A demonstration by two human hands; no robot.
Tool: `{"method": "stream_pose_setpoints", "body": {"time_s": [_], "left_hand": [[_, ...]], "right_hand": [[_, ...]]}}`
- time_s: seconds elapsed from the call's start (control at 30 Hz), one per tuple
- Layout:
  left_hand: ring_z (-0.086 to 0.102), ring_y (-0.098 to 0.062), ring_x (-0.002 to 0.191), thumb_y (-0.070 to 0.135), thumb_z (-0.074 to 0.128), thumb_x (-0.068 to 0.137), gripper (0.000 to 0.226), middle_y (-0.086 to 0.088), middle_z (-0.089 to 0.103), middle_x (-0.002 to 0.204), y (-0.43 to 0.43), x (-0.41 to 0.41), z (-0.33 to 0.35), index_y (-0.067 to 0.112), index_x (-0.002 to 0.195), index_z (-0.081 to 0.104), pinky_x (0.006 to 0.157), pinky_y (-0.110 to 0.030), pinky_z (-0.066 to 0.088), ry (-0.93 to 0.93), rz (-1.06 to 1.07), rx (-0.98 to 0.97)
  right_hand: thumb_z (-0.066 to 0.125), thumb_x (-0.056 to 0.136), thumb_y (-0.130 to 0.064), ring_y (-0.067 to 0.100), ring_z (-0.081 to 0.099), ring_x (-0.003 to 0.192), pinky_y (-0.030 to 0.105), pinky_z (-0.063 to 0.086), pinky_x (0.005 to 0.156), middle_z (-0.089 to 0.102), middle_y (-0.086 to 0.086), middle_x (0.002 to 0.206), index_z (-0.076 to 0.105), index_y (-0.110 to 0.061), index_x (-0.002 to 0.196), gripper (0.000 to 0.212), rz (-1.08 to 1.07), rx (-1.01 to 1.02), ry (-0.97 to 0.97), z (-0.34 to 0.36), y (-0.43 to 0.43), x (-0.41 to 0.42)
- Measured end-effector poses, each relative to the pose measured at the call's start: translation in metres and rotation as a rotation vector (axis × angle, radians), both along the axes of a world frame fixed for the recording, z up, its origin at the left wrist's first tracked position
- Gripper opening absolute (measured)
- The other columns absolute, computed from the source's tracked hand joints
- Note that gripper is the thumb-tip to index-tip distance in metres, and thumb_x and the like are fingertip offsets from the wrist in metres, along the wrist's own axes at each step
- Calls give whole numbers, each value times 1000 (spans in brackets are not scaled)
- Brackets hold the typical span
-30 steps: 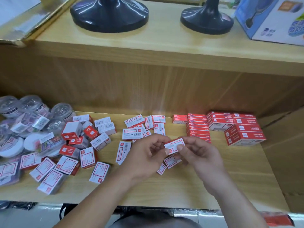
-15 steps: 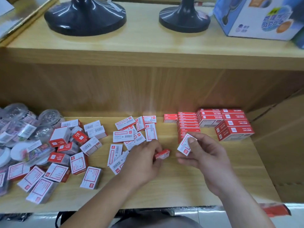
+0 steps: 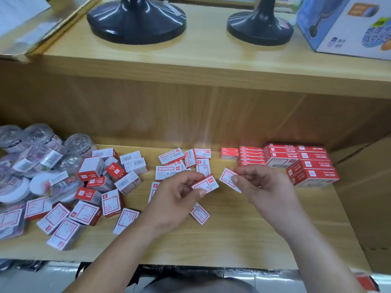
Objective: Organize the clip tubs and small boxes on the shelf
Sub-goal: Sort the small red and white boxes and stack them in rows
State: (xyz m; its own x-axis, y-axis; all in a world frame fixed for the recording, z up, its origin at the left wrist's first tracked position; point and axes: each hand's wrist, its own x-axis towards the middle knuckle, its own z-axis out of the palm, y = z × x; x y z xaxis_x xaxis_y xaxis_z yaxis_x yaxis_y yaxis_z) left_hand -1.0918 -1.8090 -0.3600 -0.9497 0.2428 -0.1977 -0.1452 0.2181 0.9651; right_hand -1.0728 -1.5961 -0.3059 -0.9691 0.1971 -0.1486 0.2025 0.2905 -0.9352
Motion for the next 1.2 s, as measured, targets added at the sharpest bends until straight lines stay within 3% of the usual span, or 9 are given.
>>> {"method": "stream_pose_setpoints", "body": {"time_s": [0.1,0.23,0.47,0.53,0.67,0.83,0.97,1.07,1.2], "left_hand": [[65,-17,76,11,76,90,29,-2,74,101,-3,1,1,32,110,70,70,-27,54,6,-12,39],[65,-35,82,10,79,86,31,-14,70,105,-4,2,4,34,104,70,76,-42,57,26,-28,65],[67,-14,75,8,82,84,29,-11,72,95,0,-1,9,23,105,70,71,-24,55,8,25,110],[70,-15,76,9,83,83,31,-5,74,89,2,-2,9,25,106,69,70,-23,54,17,28,107],[68,-13,76,10,84,82,42,4,69,92,9,-2,9,31,115,67,71,-18,51,54,30,106],[64,-6,74,13,81,86,33,7,72,91,12,-4,11,27,114,70,71,-17,49,149,-83,52],[65,-5,78,15,83,84,26,10,71,92,14,-12,8,26,105,71,74,-21,51,221,-132,-29],[64,-7,84,20,84,83,24,12,68,92,18,-27,-2,27,102,72,78,-27,53,308,-133,-177],[61,-10,89,28,81,79,25,13,68,90,34,-53,-17,27,102,72,81,-37,52,490,-94,-453]], "right_hand": [[75,88,-14,21,70,63,39,55,53,74,2,78,75,-20,93,8,38,8,-19,4,-6,-3],[69,92,-8,18,66,54,28,55,53,72,12,67,73,-17,100,13,137,-63,-64,6,-13,-6],[62,89,15,19,66,71,30,53,72,73,20,80,66,-13,123,45,313,-191,-150,3,-8,-1],[72,84,11,20,66,78,39,53,78,74,23,91,67,-18,122,48,336,-189,-129,2,-9,-1],[77,85,-2,25,64,72,54,54,78,74,22,83,71,-22,114,36,258,-168,-64,-2,-10,-1],[74,87,-2,20,61,70,38,50,71,74,12,74,68,-25,117,38,248,-136,-52,-5,-4,-1],[71,89,0,27,69,76,37,54,69,77,4,86,65,-24,124,43,249,-68,-44,-15,2,-4],[74,87,-4,22,66,72,21,48,64,74,-10,98,67,-26,123,43,169,79,25,-24,10,-8],[75,87,-7,10,56,59,12,40,55,70,-11,81,71,-30,104,29,70,191,131,-25,27,-15]]}}
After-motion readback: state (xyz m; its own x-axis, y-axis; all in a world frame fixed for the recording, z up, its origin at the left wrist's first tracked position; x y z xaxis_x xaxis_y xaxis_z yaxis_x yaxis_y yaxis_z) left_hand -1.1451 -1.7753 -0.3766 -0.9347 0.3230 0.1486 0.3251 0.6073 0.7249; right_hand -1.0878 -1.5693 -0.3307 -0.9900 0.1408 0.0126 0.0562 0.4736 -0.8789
